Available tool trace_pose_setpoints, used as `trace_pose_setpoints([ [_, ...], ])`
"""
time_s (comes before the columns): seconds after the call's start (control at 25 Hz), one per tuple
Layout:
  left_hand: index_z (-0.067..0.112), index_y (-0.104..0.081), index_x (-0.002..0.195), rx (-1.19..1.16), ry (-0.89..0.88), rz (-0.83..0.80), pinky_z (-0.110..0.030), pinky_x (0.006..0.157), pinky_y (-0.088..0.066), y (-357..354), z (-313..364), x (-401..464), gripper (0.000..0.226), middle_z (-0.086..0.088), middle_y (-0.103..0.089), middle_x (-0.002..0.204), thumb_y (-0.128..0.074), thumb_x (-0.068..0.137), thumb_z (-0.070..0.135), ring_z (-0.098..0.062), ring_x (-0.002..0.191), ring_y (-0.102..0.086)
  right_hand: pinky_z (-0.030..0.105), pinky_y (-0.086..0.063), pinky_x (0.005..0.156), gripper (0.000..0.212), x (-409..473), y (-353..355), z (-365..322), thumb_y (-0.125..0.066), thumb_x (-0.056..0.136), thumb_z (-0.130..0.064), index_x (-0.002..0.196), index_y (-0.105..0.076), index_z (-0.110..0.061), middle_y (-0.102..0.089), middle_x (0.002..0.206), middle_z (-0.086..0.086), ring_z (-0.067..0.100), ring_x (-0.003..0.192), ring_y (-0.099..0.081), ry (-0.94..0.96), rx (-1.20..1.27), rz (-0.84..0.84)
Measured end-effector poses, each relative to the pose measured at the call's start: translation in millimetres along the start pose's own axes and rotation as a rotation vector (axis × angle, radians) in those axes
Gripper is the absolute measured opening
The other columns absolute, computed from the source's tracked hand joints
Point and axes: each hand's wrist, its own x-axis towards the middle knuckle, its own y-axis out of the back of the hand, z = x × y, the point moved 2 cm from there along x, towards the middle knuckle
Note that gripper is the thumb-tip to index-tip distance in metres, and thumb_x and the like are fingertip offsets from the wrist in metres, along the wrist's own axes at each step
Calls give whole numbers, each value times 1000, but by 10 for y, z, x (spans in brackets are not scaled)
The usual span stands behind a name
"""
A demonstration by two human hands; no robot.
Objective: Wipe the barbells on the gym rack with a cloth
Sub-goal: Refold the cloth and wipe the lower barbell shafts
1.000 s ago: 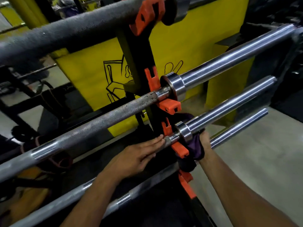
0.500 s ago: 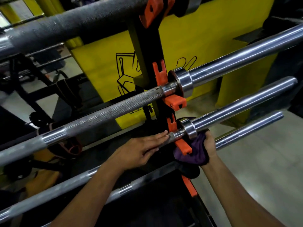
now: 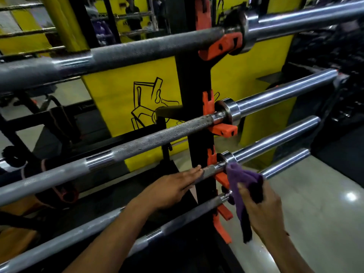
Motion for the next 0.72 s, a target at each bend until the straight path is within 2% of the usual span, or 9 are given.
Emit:
trace_pose_setpoints([
  [0.08, 39, -18, 158, 24, -9, -11, -25, 117, -33, 90, -45, -161, 54, 27, -9, 161, -34, 106, 38, 1, 146, -28, 31, -54, 77, 44, 183, -216, -101, -72, 86, -46, 120, -62, -20, -64, 107, -5, 16, 92, -63, 264, -370, -54],
  [0.16, 37, -17, 159, 45, 0, -32, -23, 115, -35, 168, -122, -368, 55, 29, -5, 159, -37, 108, 34, -3, 145, -31, 36, -47, 94, 43, 381, -478, -207, -67, 91, -36, 130, -56, -21, -60, 125, -1, 22, 110, -53, 276, -722, -131],
  [0.28, 40, -12, 159, 21, 15, -18, -30, 112, -41, 172, -160, -595, 56, 34, 2, 155, -36, 108, 37, -8, 146, -33, 37, -43, 101, 51, 462, -704, -357, -62, 93, -40, 138, -48, -19, -54, 133, 6, 26, 120, -50, 205, -1042, -206],
  [0.36, 39, -11, 159, 31, 33, -9, -32, 110, -43, 171, -146, -654, 56, 34, 5, 154, -35, 108, 34, -11, 145, -35, 39, -50, 96, 54, 477, -765, -455, -69, 88, -42, 131, -50, -14, -55, 127, 10, 28, 116, -56, 90, -1045, -249],
  [0.44, 39, -8, 159, 40, 29, 7, -34, 108, -45, 175, -125, -664, 57, 32, 5, 155, -35, 109, 31, -13, 145, -37, 39, -54, 84, 52, 539, -770, -560, -76, 82, -42, 118, -55, -11, -59, 113, 10, 29, 105, -62, 4, -1044, -297],
  [0.52, 39, -7, 159, 40, 17, 21, -32, 109, -43, 199, -130, -662, 58, 27, 0, 161, -34, 109, 31, -14, 145, -36, 33, -51, 72, 39, 627, -702, -687, -78, 80, -38, 102, -59, -12, -62, 96, 6, 27, 95, -64, -80, -1018, -378],
  [0.6, 35, -10, 160, 18, 23, 5, -27, 112, -39, 208, -141, -647, 58, 21, -7, 165, -36, 109, 29, -12, 146, -34, 23, -41, 59, 22, 693, -523, -766, -78, 82, -29, 81, -58, -20, -60, 77, -3, 22, 83, -63, -123, -826, -421],
  [0.64, 33, -12, 160, 18, 11, -2, -25, 113, -37, 212, -137, -669, 58, 19, -9, 165, -36, 108, 29, -11, 147, -32, 20, -38, 58, 20, 670, -445, -792, -77, 84, -25, 78, -58, -25, -60, 74, -7, 18, 80, -62, -107, -682, -395],
  [0.72, 33, -11, 160, 30, -36, 16, -19, 115, -32, 253, -109, -750, 58, 20, -6, 165, -37, 108, 27, -6, 148, -28, 18, -39, 66, 13, 532, -346, -797, -71, 90, -21, 92, -61, -29, -64, 83, -10, 11, 82, -61, -4, -427, -191],
])
